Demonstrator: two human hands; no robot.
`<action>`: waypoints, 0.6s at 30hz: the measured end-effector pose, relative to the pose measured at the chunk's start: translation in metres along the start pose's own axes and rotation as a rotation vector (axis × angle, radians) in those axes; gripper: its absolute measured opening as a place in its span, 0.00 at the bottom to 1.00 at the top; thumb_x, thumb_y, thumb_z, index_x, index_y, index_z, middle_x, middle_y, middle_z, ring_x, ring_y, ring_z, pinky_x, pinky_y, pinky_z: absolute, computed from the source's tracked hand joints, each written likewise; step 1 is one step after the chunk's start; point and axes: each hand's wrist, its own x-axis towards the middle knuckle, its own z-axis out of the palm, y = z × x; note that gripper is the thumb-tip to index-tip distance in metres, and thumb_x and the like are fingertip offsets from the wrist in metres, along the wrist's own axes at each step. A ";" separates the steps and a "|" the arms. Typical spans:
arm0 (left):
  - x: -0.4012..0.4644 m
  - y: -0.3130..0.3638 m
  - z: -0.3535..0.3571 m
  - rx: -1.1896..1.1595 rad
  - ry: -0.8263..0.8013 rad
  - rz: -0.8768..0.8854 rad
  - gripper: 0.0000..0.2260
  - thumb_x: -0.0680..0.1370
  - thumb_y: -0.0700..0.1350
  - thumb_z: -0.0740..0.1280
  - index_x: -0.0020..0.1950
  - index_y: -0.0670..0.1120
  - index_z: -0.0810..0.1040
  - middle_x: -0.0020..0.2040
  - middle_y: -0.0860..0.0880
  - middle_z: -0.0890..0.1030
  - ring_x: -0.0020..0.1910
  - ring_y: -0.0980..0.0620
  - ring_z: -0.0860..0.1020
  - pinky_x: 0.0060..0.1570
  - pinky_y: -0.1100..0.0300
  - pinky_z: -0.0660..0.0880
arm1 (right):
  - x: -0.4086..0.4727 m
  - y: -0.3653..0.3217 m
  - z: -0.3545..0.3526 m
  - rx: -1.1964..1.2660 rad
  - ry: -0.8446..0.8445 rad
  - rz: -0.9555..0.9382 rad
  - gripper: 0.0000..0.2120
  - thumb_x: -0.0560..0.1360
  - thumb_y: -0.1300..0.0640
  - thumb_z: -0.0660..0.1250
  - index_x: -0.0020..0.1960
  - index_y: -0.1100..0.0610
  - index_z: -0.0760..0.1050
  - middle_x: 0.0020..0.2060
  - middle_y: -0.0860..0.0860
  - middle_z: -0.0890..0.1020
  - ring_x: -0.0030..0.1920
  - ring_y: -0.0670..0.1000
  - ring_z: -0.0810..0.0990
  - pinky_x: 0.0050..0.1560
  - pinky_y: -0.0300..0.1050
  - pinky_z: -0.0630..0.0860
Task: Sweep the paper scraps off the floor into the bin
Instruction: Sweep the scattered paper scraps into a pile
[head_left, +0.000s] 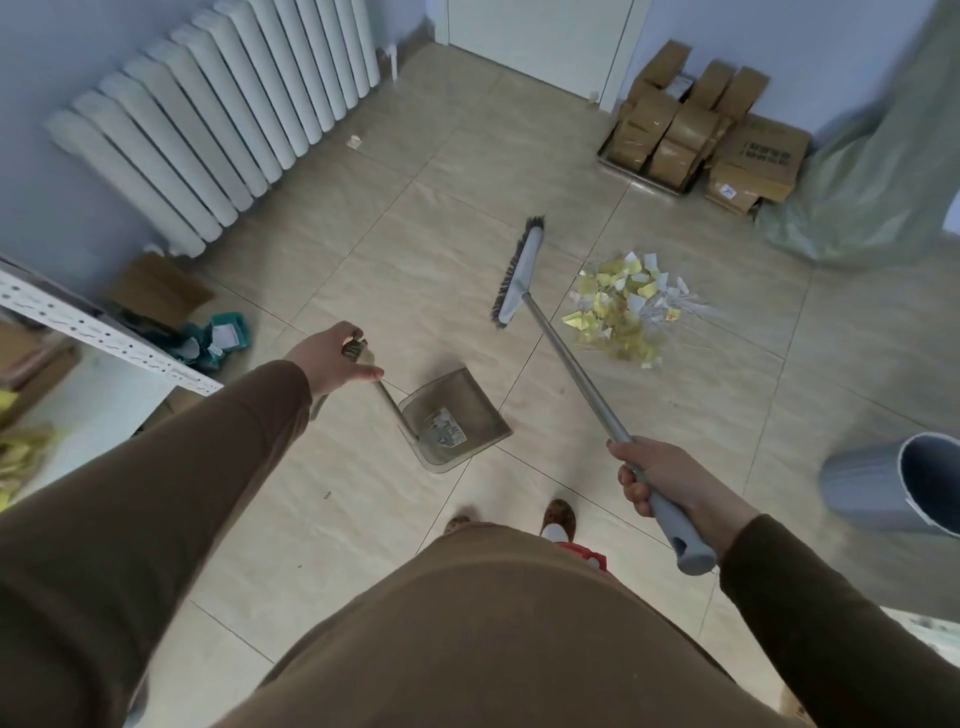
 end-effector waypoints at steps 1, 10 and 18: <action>0.001 -0.001 0.005 -0.049 -0.027 -0.026 0.28 0.70 0.50 0.78 0.66 0.44 0.73 0.55 0.43 0.82 0.48 0.42 0.83 0.53 0.46 0.81 | -0.001 0.002 0.001 0.002 0.003 0.001 0.07 0.81 0.56 0.64 0.54 0.60 0.73 0.31 0.53 0.72 0.22 0.45 0.68 0.20 0.36 0.68; 0.025 0.032 0.031 -0.297 -0.117 -0.113 0.14 0.75 0.39 0.74 0.56 0.33 0.77 0.51 0.35 0.84 0.49 0.41 0.85 0.55 0.47 0.82 | -0.004 0.012 -0.003 0.080 0.051 -0.002 0.16 0.80 0.45 0.63 0.57 0.57 0.74 0.31 0.52 0.75 0.24 0.46 0.69 0.22 0.38 0.70; 0.060 0.104 0.031 -0.138 -0.088 0.024 0.11 0.70 0.38 0.73 0.47 0.31 0.80 0.46 0.35 0.85 0.47 0.40 0.85 0.54 0.43 0.81 | 0.007 -0.003 -0.032 0.219 0.172 -0.110 0.06 0.80 0.61 0.64 0.57 0.60 0.74 0.42 0.56 0.80 0.34 0.50 0.79 0.32 0.42 0.81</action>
